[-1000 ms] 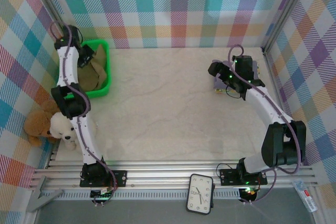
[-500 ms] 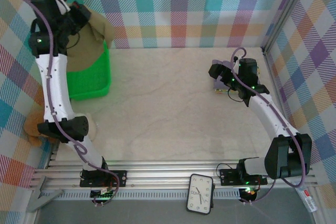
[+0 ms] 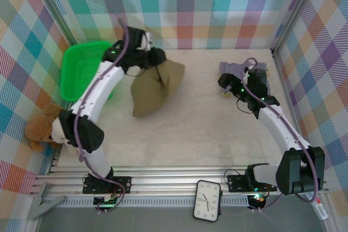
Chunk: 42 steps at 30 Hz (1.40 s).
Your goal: Fold and stack the skirts
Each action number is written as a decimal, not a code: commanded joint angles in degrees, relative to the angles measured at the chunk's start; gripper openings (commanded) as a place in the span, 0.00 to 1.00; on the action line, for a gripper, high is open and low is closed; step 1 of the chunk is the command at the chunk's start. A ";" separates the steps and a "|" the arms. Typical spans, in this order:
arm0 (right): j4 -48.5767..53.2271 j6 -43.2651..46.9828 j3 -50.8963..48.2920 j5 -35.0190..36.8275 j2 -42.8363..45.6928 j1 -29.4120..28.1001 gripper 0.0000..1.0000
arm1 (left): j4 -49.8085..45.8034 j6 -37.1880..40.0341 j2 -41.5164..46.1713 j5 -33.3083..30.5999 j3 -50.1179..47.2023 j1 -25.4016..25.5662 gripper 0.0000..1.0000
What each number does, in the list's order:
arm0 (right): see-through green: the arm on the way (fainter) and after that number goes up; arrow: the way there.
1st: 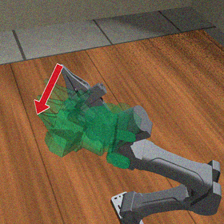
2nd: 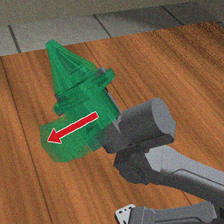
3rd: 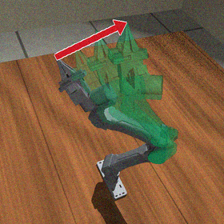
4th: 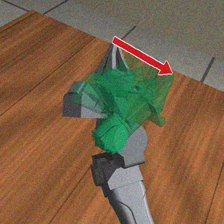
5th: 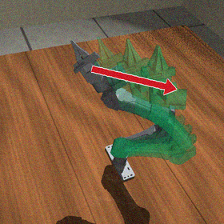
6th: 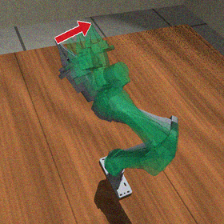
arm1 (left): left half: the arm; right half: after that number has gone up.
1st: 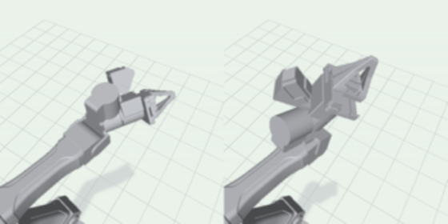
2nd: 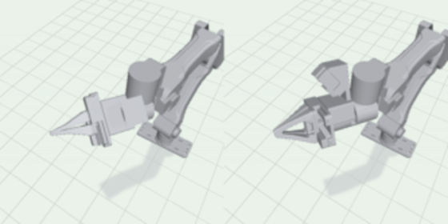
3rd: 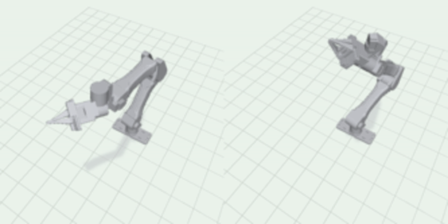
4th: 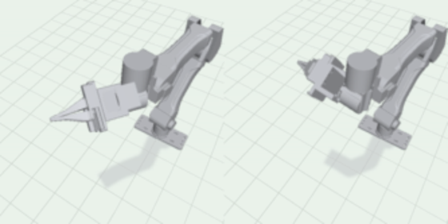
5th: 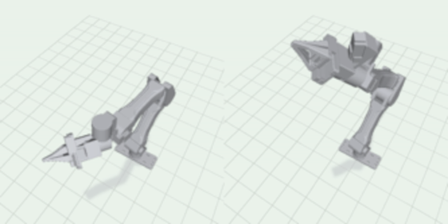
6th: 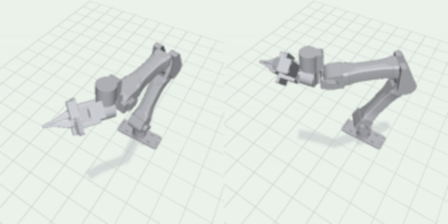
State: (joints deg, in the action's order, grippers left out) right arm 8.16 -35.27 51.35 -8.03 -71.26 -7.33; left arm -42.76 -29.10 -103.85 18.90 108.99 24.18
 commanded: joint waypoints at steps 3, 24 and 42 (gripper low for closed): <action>-7.53 0.48 -1.43 -3.08 1.40 -0.14 0.99 | 1.98 -4.17 -8.00 4.88 0.28 6.08 0.80; -9.89 -0.67 -2.89 7.39 -6.01 -12.52 0.99 | 7.22 -17.88 6.69 -12.95 -27.91 -4.72 1.00; -3.47 -20.02 -11.90 1.54 -11.05 -14.32 0.65 | 9.79 -20.83 3.73 -6.53 -37.57 -11.67 1.00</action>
State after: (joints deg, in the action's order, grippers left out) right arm -0.40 -53.12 39.38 -8.97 -82.35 -20.62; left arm -33.89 -49.74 -99.83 10.83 71.92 13.13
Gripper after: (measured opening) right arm 0.653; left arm 0.999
